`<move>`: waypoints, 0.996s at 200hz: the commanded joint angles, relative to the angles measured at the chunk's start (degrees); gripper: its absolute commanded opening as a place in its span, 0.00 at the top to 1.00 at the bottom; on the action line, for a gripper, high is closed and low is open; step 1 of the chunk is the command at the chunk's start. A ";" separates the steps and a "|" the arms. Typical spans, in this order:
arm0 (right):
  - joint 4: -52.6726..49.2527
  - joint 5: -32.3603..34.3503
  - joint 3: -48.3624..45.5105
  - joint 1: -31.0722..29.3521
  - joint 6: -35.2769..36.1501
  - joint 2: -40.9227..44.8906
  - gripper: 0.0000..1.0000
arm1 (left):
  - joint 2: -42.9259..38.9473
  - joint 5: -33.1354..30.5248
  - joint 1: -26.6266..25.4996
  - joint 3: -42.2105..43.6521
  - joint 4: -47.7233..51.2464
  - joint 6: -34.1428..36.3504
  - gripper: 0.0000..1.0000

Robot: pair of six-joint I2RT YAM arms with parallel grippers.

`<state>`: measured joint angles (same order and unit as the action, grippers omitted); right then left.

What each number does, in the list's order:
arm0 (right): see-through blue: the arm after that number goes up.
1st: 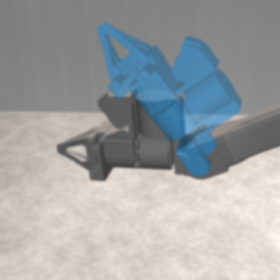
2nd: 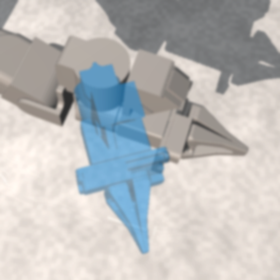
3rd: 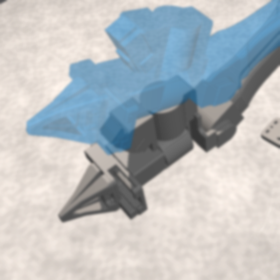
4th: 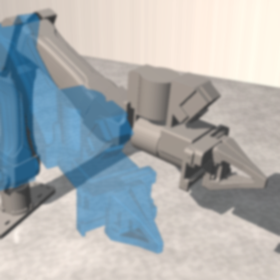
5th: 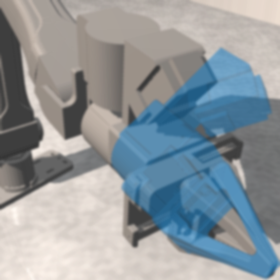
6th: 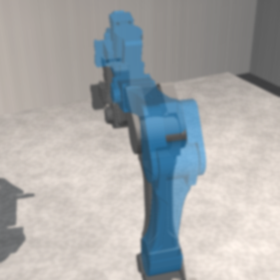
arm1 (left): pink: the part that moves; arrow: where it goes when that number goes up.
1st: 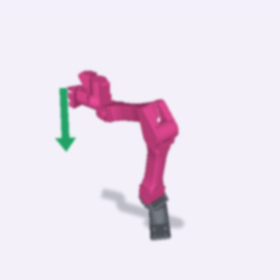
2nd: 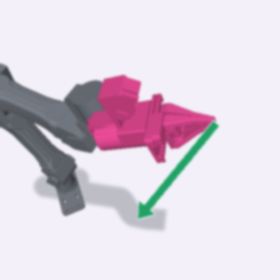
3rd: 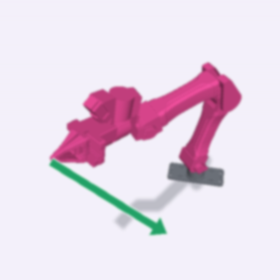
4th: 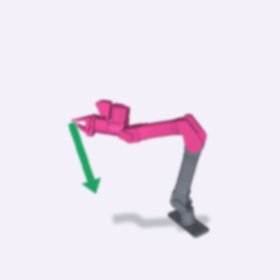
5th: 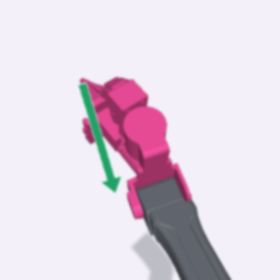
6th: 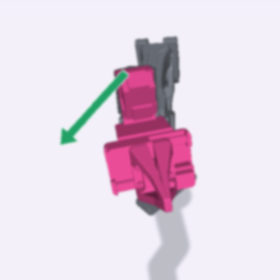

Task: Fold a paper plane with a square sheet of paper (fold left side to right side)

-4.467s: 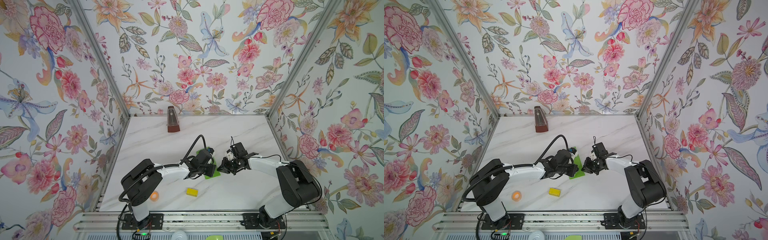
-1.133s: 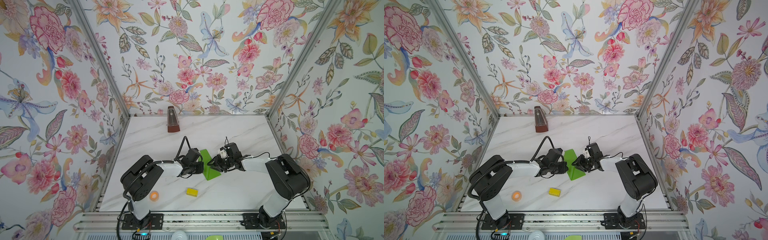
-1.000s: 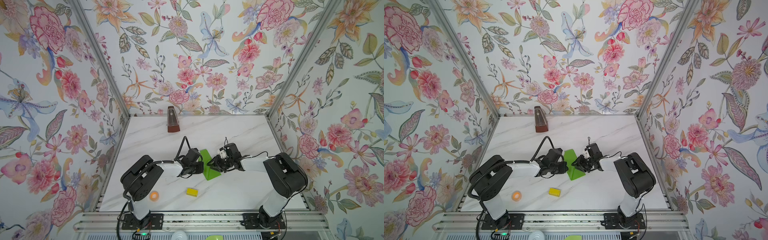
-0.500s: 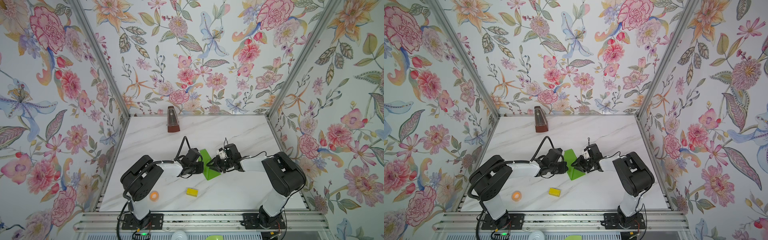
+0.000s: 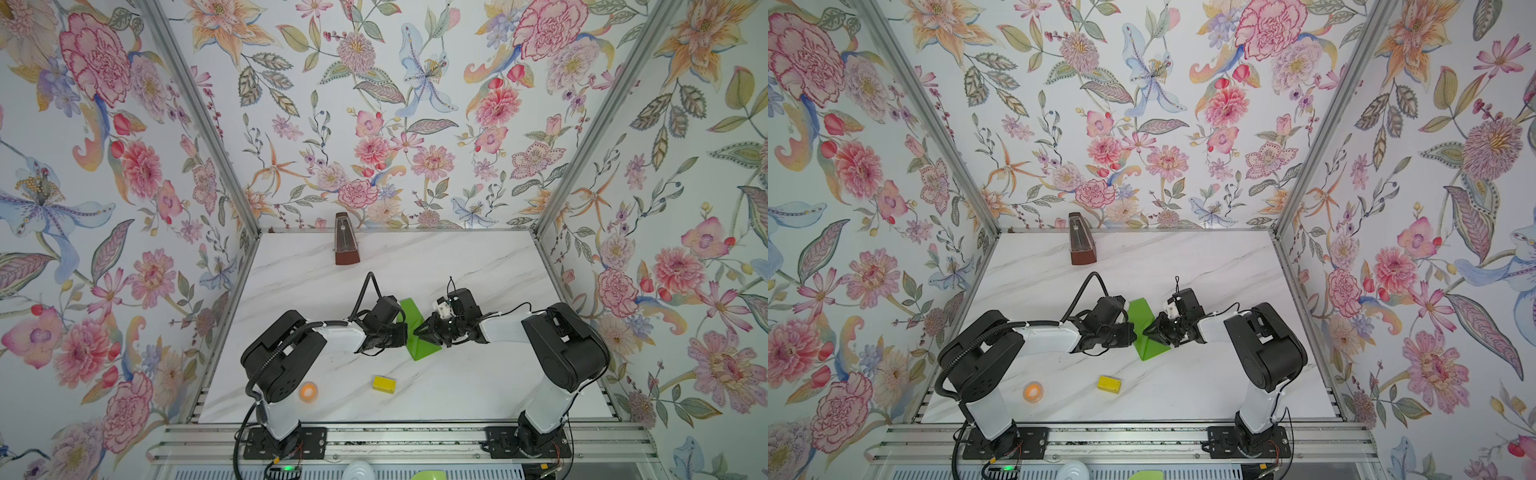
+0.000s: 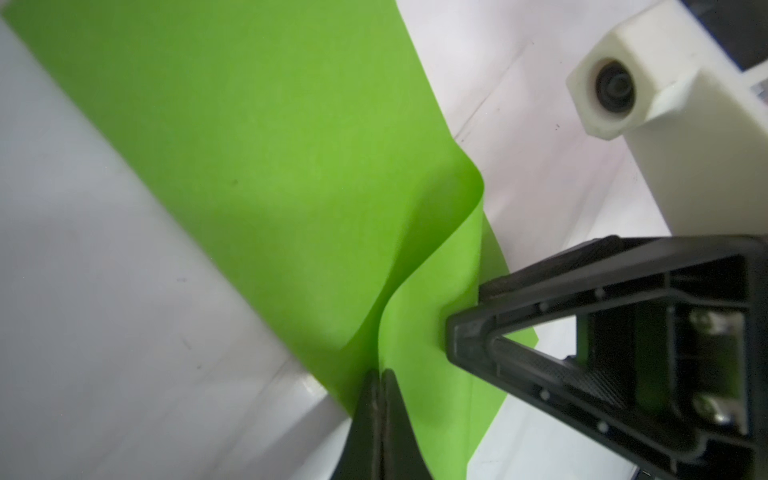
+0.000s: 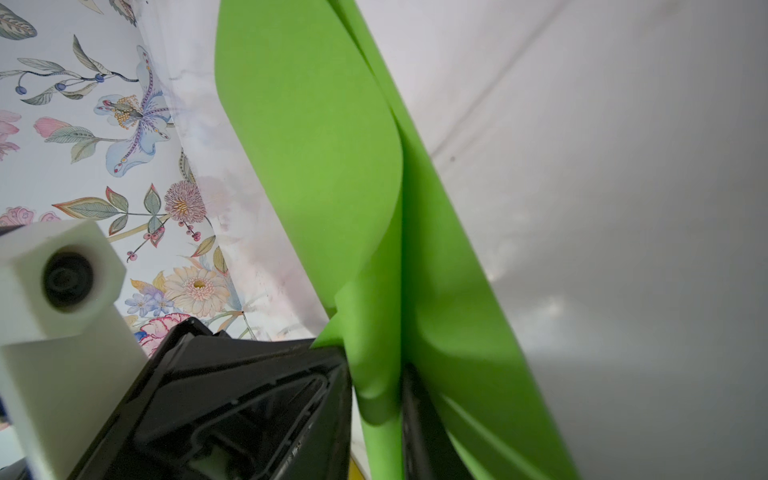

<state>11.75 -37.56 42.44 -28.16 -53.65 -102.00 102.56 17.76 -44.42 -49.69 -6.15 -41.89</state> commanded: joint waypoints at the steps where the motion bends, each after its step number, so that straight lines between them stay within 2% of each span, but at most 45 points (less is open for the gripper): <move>1: -4.38 2.05 0.37 -0.40 1.67 -0.66 0.78 | -1.87 -0.52 -0.26 -1.54 1.29 1.12 0.93; 31: -5.06 2.32 0.37 -0.40 2.12 -0.64 0.80 | -1.78 -1.49 -0.01 -2.29 2.92 2.37 0.86; 115: -5.77 2.87 0.10 -0.40 2.49 -0.40 0.82 | -1.17 -1.13 1.47 -2.86 3.79 4.84 0.83; 163: -5.94 2.95 0.17 -0.40 2.60 -0.48 0.81 | -0.24 -0.13 1.80 -3.26 2.95 5.66 0.98; 199: -6.11 2.89 0.19 -0.41 2.63 -0.58 0.74 | 0.90 0.61 1.88 -3.59 2.58 5.94 1.00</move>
<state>10.31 -37.28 42.98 -28.18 -51.83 -101.93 102.41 17.78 -43.07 -51.66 -3.70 -37.08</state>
